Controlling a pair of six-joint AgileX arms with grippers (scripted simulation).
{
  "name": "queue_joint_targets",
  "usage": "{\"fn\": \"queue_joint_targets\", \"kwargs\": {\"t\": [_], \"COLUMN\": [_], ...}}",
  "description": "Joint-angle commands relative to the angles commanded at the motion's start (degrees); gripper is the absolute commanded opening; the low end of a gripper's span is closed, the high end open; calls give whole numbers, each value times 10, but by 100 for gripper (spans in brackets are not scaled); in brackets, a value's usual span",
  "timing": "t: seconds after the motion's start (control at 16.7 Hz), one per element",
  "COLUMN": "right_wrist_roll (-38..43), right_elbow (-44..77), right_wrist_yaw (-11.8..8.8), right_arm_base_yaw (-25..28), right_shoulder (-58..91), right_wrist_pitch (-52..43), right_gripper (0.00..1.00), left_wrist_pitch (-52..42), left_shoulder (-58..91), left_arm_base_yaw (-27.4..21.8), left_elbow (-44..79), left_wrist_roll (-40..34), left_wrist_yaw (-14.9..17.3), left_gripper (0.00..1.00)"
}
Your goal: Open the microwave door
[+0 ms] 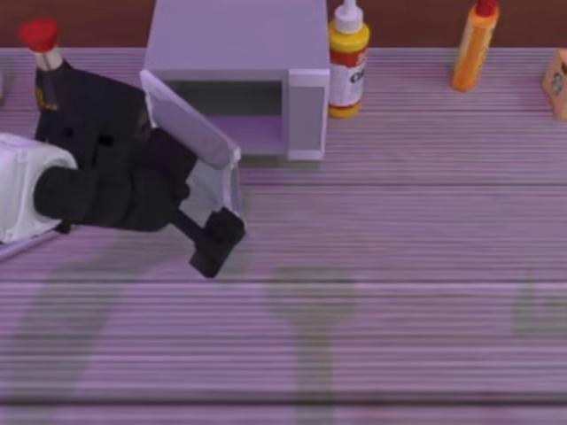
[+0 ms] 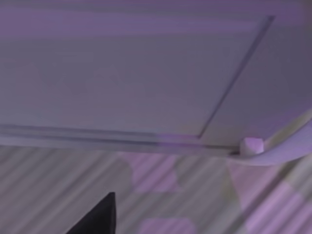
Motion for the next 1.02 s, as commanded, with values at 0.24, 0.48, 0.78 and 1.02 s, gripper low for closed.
{"fn": "queue_joint_targets", "kwargs": {"t": [0.24, 0.48, 0.78, 1.02], "right_wrist_roll": [0, 0, 0, 0], "right_elbow": [0, 0, 0, 0], "right_wrist_yaw": [0, 0, 0, 0], "right_arm_base_yaw": [0, 0, 0, 0], "right_shoulder": [0, 0, 0, 0], "right_wrist_pitch": [0, 0, 0, 0], "right_gripper": [100, 100, 100, 100], "left_wrist_pitch": [-66, -102, -107, -190], "left_shoulder": [-91, -132, -125, -59], "left_arm_base_yaw": [-14, -23, -22, -42], "left_elbow": [-14, -20, -11, 73], "left_wrist_roll": [-18, -27, -33, -118], "left_wrist_yaw": [-13, -19, -21, -56], "left_gripper": [100, 100, 100, 100]}}
